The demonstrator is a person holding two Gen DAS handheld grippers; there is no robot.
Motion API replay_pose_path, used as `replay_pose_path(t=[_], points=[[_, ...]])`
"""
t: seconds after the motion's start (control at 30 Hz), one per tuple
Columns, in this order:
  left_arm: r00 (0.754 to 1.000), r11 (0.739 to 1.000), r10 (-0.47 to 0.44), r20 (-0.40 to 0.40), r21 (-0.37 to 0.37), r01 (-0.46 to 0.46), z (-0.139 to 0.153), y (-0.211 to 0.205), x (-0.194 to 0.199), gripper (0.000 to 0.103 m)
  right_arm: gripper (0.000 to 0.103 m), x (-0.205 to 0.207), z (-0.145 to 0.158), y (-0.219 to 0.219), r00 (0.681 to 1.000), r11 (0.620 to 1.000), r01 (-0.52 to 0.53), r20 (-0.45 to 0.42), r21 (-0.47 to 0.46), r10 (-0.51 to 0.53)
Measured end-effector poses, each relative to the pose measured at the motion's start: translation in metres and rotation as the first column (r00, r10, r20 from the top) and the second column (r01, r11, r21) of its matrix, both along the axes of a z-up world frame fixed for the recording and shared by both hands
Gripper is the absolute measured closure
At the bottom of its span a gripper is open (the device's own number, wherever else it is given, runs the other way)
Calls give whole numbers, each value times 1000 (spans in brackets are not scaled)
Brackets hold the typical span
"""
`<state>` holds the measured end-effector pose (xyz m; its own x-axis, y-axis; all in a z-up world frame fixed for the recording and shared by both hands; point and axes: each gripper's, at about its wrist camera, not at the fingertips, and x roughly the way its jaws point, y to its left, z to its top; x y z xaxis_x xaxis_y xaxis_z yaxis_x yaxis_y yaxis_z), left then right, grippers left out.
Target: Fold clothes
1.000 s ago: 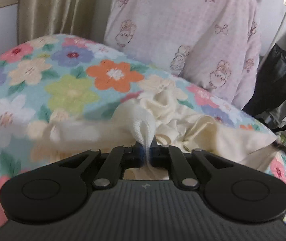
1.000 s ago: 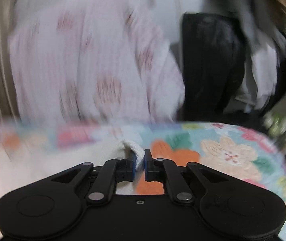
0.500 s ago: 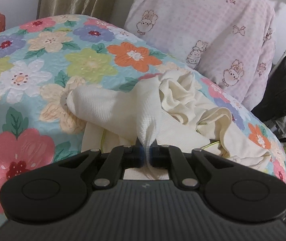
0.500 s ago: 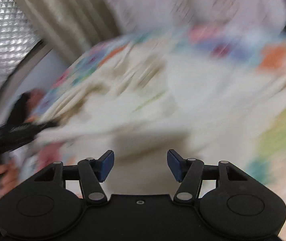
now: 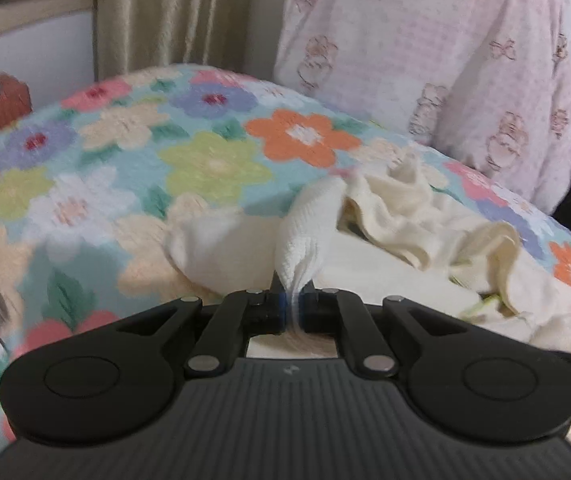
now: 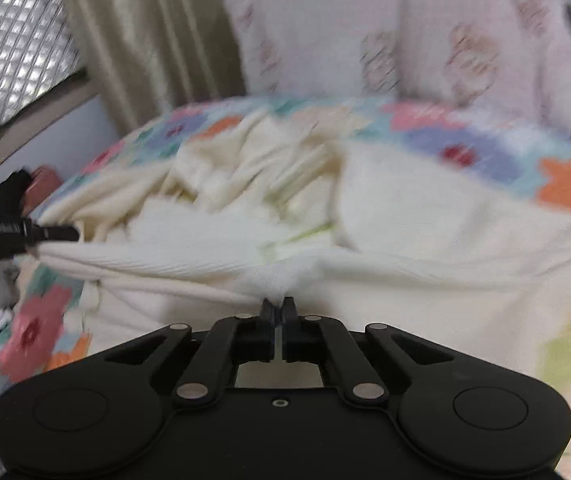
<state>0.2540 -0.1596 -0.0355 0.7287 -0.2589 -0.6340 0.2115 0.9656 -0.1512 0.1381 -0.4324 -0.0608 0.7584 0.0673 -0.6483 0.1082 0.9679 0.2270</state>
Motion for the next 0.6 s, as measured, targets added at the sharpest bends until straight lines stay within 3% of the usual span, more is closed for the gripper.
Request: replay_pose_path(t=[0.07,0.17,0.23,0.33,0.37,0.47,0.6], points=[[997,998,29,66,54,-33,10,4,8,98,101,-13,13,-19,999,998,48,-7,-26,-49],[991,991,90,102,94,-99,25,18,27,98,101,-31,28,-52,989,988,143,-16,-51,-144],[985,982,109,131,138,-127,36,25,39,98,101,-37,34,-75,973,965,229,-12,-128,-232],[975,966,133,176,199,-168,53,37,57,98,101,-44,36,-106,943,884,314,2,-346,-334],[973,961,136,188,214,-176,60,40,65,98,101,-47,37,-118,928,858,348,9,-378,-373],[961,950,163,222,228,-214,87,54,84,98,101,-63,43,-162,869,791,469,48,-393,-492],[913,922,254,321,206,-329,129,68,108,98,102,-84,56,-195,788,675,598,162,-432,-594]])
